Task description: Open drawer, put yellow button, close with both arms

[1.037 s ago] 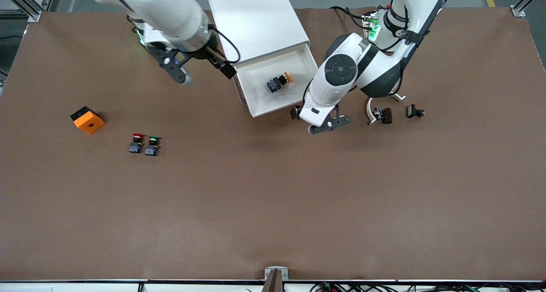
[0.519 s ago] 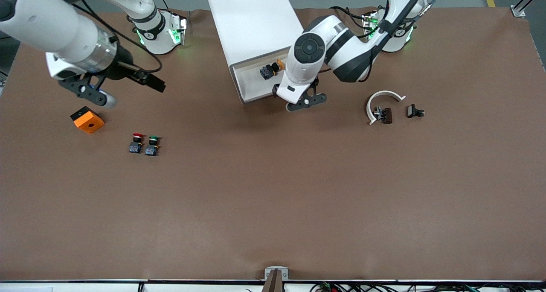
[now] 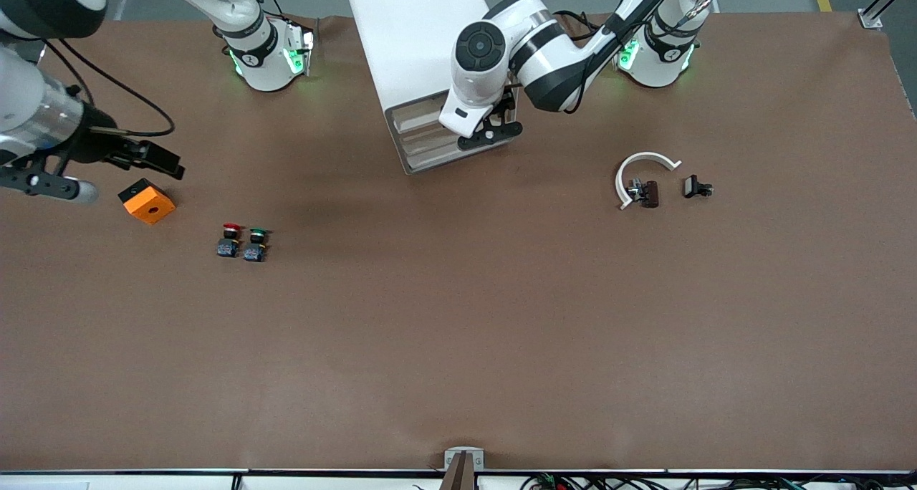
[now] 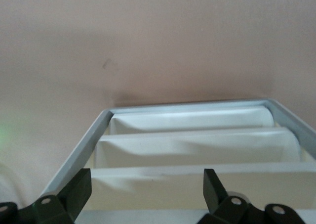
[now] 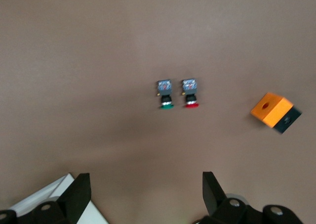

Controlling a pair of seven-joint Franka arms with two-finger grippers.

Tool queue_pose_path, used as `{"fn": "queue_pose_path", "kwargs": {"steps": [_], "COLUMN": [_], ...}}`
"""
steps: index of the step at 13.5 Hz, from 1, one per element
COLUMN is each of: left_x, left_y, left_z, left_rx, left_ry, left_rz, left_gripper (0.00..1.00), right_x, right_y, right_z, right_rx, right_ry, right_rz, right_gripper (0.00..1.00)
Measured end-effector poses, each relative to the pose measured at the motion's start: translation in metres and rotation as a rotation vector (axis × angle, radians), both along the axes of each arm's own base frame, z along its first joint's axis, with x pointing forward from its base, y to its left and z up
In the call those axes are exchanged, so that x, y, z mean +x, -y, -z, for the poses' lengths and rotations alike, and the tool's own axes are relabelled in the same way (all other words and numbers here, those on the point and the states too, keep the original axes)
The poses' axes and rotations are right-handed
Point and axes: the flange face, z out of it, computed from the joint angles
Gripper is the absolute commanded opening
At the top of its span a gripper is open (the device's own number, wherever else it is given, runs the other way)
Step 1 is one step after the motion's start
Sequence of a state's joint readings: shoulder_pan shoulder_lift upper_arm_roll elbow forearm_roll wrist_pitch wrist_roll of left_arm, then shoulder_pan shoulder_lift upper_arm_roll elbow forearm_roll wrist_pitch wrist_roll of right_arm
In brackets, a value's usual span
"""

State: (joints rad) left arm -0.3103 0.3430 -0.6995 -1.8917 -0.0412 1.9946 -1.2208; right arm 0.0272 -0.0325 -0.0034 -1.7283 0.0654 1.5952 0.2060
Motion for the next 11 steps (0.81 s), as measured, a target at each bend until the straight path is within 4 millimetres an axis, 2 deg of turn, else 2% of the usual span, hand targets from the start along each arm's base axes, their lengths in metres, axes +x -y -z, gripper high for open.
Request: {"fn": "queue_pose_path", "kwargs": {"steps": [2, 4, 6, 8, 11], "left_x": [-0.003, -0.002, 0.015, 0.066, 0.153], "left_y": [0.002, 0.002, -0.006, -0.037, -0.114], "left_z": [0.000, -0.001, -0.006, -0.016, -0.031], "left_rx": [-0.001, -0.003, -0.013, -0.008, 0.028], "left_ry": [-0.002, 0.000, 0.010, 0.070, 0.185], "left_rz": [0.006, 0.003, -0.030, -0.093, -0.190], "left_gripper": [1.00, 1.00, 1.00, 1.00, 1.00], "right_x": [0.000, -0.001, -0.002, -0.002, -0.005], "right_y": [0.021, 0.029, 0.031, 0.031, 0.037], "right_z": [-0.002, -0.005, -0.012, -0.024, -0.043], "right_rx": [-0.008, -0.019, -0.034, -0.040, -0.040], "right_ry": [0.011, 0.020, 0.037, 0.058, 0.077], "right_rz": [-0.024, -0.039, -0.048, -0.051, -0.080], "right_gripper": [1.00, 1.00, 1.00, 1.00, 1.00]}}
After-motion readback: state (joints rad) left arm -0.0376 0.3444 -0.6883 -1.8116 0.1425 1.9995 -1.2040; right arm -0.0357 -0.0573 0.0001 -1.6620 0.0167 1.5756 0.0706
